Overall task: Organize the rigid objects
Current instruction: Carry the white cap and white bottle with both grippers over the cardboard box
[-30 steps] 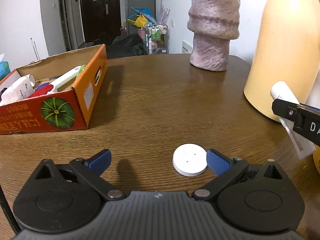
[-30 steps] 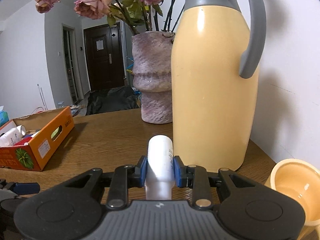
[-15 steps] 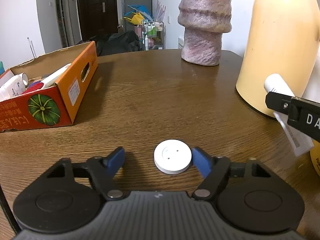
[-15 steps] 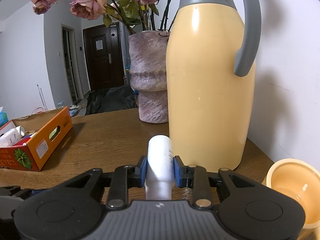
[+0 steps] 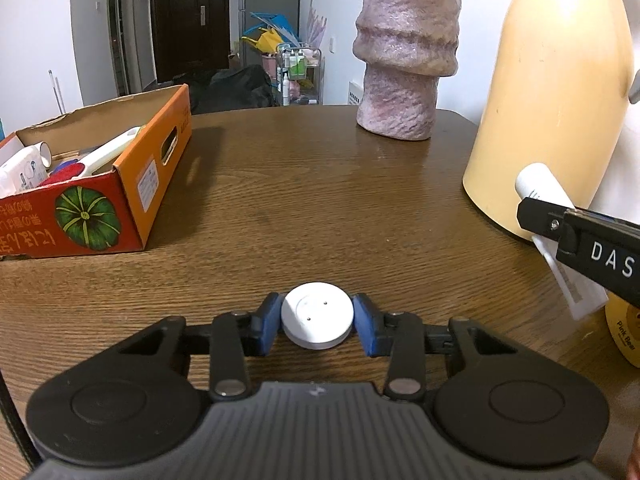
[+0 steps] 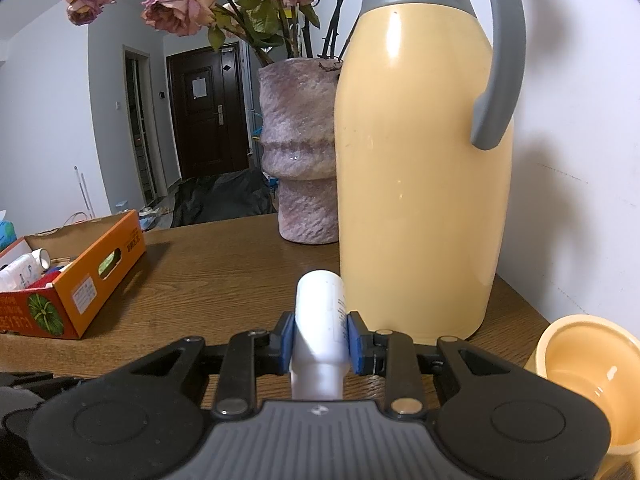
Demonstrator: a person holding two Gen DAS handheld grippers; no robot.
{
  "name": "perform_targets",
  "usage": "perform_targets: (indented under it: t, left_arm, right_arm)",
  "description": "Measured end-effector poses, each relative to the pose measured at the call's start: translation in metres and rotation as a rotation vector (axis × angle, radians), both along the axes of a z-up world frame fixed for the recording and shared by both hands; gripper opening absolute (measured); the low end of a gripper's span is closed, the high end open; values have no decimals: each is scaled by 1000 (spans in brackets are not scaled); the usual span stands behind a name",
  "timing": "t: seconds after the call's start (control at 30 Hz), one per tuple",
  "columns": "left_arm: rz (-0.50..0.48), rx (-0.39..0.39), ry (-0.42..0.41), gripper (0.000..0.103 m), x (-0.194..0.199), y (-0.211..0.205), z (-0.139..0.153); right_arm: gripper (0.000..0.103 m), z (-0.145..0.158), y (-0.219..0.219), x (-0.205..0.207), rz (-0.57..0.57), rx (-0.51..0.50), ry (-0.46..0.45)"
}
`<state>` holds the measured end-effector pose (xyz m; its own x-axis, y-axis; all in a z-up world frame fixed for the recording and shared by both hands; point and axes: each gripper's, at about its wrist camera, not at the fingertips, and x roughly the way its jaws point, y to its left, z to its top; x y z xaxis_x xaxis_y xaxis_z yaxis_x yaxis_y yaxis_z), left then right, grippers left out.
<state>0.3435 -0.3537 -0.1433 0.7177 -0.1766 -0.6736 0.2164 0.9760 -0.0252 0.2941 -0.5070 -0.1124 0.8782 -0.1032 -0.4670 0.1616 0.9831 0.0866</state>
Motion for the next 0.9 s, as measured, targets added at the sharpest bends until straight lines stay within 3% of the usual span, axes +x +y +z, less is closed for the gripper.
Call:
perform_targets:
  t: [0.9]
  left_arm:
    - [41, -16, -88, 40, -23, 59, 22]
  right_arm:
    - [26, 3, 35, -26, 2, -12, -49]
